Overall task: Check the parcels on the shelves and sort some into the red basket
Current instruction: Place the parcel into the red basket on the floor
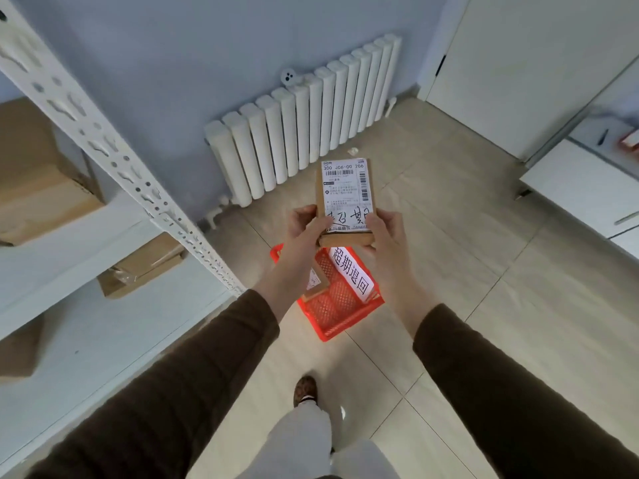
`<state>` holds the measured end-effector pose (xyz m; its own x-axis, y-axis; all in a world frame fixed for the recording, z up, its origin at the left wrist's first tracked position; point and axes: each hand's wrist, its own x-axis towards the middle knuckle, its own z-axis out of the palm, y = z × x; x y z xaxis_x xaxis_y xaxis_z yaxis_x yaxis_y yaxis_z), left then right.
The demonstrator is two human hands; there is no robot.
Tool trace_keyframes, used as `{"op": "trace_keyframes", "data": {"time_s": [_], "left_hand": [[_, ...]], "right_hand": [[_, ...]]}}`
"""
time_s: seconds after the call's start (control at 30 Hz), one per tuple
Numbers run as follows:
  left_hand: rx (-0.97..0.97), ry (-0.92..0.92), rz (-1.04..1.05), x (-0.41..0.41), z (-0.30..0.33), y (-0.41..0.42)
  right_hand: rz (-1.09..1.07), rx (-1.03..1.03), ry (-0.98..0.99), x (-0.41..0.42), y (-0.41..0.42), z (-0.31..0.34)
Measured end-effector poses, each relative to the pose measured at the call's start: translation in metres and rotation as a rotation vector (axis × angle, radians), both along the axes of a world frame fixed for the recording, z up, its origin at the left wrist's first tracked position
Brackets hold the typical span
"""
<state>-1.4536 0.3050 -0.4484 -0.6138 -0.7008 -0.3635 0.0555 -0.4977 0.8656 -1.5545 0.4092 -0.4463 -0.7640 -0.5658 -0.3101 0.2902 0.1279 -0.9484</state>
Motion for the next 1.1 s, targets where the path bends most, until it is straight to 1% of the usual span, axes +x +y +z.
{"op": "trace_keyframes", "data": {"time_s": [0.13,0.23,0.33,0.43,0.5,0.63,0.77,0.93,1.1], "left_hand": [[0.098,-0.066,0.019,-0.042,-0.041,-0.006],[0.173,-0.116,0.088,-0.070,-0.070,-0.007],[0.236,-0.193,0.180,-0.100,-0.105,-0.007],[0.235,-0.273,0.250,-0.133,-0.144,-0.003],[0.239,-0.314,0.291,-0.156,-0.173,0.003],[0.303,-0.337,0.354,-0.191,-0.239,0.019],[0.384,-0.326,0.428,-0.208,-0.320,0.025],[0.663,-0.219,0.437,-0.215,-0.428,0.025],[0.827,-0.156,0.477,-0.219,-0.533,0.014]], "right_hand": [[-0.007,0.052,-0.103,-0.040,-0.006,-0.042],[-0.005,0.069,-0.171,-0.068,-0.014,-0.079],[-0.001,0.083,-0.310,-0.096,-0.020,-0.116],[0.073,0.079,-0.453,-0.124,-0.024,-0.149],[0.067,0.072,-0.577,-0.144,-0.025,-0.173],[0.107,0.062,-0.742,-0.176,-0.027,-0.237],[0.125,0.109,-0.800,-0.193,-0.036,-0.313],[0.179,0.183,-0.801,-0.201,-0.054,-0.418],[0.197,0.288,-0.772,-0.201,-0.067,-0.525]]}}
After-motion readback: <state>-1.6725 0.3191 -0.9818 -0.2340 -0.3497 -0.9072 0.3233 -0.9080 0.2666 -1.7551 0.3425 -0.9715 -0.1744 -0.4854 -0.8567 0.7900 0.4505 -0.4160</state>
